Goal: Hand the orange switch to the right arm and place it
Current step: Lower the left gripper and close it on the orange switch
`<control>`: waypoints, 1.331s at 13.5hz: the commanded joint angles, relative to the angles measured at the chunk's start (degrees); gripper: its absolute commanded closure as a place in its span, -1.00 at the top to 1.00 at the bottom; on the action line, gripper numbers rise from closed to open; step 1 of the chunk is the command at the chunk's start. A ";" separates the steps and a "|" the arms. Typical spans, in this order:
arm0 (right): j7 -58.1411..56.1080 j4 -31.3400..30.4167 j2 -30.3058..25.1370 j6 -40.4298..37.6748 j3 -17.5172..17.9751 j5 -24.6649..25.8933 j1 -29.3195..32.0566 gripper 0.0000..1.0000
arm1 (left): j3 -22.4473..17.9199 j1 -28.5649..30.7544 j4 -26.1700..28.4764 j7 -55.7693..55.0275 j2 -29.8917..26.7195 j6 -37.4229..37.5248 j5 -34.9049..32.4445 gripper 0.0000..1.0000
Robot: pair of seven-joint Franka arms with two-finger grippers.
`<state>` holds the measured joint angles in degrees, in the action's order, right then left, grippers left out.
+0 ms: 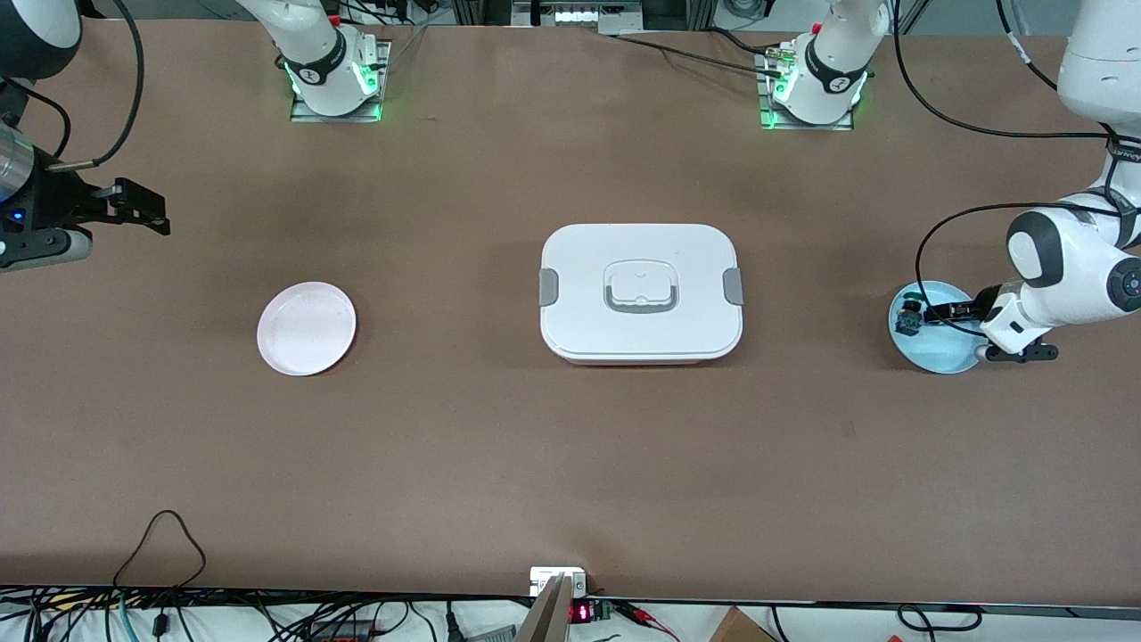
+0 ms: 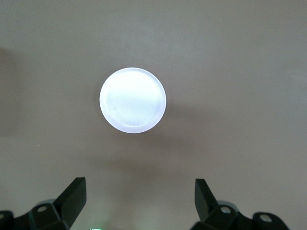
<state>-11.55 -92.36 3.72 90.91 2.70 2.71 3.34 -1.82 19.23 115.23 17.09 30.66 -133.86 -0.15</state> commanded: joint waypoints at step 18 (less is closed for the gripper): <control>-0.49 0.51 2.96 2.08 0.37 -0.34 0.44 1.00 | 1.12 -0.33 -0.01 2.34 -4.82 3.78 -0.21 -1.00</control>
<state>-11.57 -92.38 6.91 92.94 2.95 2.67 3.46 -0.64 19.15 114.97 19.14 28.81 -132.33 -0.14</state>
